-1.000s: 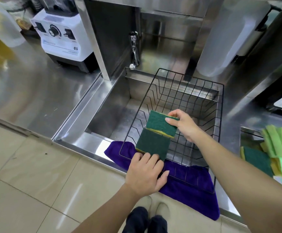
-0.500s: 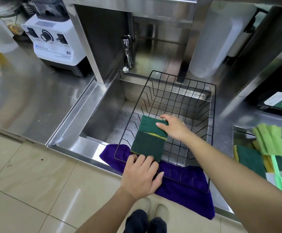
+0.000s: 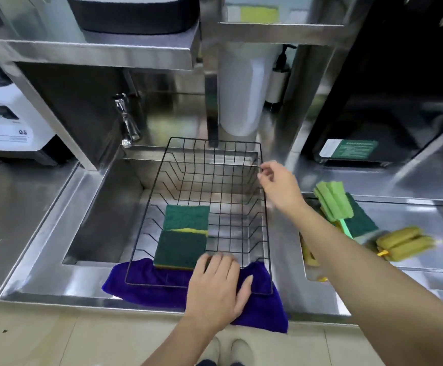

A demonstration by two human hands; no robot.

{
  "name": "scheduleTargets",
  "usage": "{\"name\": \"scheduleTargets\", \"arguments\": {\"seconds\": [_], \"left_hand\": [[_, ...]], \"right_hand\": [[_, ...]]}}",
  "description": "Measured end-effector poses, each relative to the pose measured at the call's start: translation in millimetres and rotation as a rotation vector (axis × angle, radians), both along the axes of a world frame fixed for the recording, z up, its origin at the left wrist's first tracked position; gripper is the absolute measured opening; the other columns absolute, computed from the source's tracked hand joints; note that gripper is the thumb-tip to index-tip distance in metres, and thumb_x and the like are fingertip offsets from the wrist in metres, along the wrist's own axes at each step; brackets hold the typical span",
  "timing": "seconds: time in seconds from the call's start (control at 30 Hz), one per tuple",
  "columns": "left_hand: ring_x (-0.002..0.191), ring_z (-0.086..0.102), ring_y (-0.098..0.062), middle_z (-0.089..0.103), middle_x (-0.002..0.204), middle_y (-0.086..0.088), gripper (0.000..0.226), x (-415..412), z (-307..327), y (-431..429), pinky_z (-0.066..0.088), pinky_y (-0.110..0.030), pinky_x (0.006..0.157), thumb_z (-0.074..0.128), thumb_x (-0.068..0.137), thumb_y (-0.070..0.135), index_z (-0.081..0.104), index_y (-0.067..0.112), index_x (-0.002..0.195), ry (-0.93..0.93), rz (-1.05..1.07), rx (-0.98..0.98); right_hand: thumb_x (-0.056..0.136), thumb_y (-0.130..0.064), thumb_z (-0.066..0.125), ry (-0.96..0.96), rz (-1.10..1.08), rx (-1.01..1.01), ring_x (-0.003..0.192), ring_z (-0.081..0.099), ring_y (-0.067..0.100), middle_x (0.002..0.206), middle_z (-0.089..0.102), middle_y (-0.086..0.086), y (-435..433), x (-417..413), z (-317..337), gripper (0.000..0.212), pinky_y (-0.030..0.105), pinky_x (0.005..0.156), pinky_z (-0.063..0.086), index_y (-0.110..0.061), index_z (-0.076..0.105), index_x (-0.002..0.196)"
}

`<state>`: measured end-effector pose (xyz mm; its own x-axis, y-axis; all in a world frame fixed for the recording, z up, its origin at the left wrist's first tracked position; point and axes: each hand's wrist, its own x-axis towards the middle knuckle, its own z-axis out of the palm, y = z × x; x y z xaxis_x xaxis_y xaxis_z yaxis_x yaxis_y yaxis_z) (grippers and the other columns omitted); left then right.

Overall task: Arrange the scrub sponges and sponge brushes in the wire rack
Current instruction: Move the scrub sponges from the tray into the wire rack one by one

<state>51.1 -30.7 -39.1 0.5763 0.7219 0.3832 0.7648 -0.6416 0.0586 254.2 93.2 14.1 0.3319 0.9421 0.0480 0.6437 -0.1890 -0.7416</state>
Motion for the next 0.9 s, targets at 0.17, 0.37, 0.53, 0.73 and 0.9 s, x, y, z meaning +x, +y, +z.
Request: {"name": "scheduleTargets", "arguments": {"seconds": [0.17,0.37,0.53,0.73,0.9], "left_hand": [[0.056,0.057,-0.022,0.063,0.062,-0.001,0.041,18,0,-2,0.048,-0.03,0.054,0.041,0.089,0.04,0.066,0.015,0.069,0.052,-0.026,-0.055],[0.055,0.057,-0.024,0.061,0.059,-0.002,0.039,20,-3,-2,0.047,-0.031,0.05,0.042,0.089,0.035,0.065,0.013,0.064,0.053,-0.033,-0.008],[0.055,0.057,-0.024,0.06,0.058,-0.002,0.04,20,-3,-2,0.046,-0.031,0.049,0.042,0.089,0.033,0.063,0.013,0.062,0.039,-0.039,0.016],[0.055,0.057,-0.024,0.06,0.058,-0.002,0.04,19,-4,-2,0.047,-0.032,0.05,0.042,0.09,0.033,0.063,0.013,0.062,0.042,-0.042,-0.001],[0.054,0.057,-0.024,0.06,0.057,-0.003,0.04,19,-2,-2,0.047,-0.033,0.05,0.042,0.09,0.033,0.063,0.012,0.062,0.039,-0.048,-0.006]], "right_hand": [[0.089,-0.013,0.05,-0.142,-0.126,0.008,0.094,0.055,0.03,0.107,0.057,0.016,-32,46,-2,0.024,0.041,0.083,0.046,-0.005,0.055,0.11],[0.087,-0.017,0.054,-0.353,-0.103,-0.103,0.105,0.049,0.035,0.111,0.054,0.021,-74,62,-22,0.028,0.042,0.086,0.039,-0.001,0.054,0.11],[0.085,-0.031,0.057,-0.513,-0.07,-0.229,0.115,0.045,0.035,0.126,0.048,0.019,-83,51,-31,0.046,0.042,0.093,0.038,-0.002,0.047,0.12],[0.082,-0.039,0.058,-0.688,-0.223,-0.345,0.104,0.047,0.037,0.11,0.051,0.023,-105,45,-39,0.045,0.044,0.086,0.037,-0.001,0.049,0.103],[0.084,-0.051,0.046,-0.463,-0.242,-0.638,0.11,0.048,0.044,0.135,0.032,0.019,-115,48,-44,0.061,0.047,0.089,0.042,-0.027,0.028,0.138]]}}
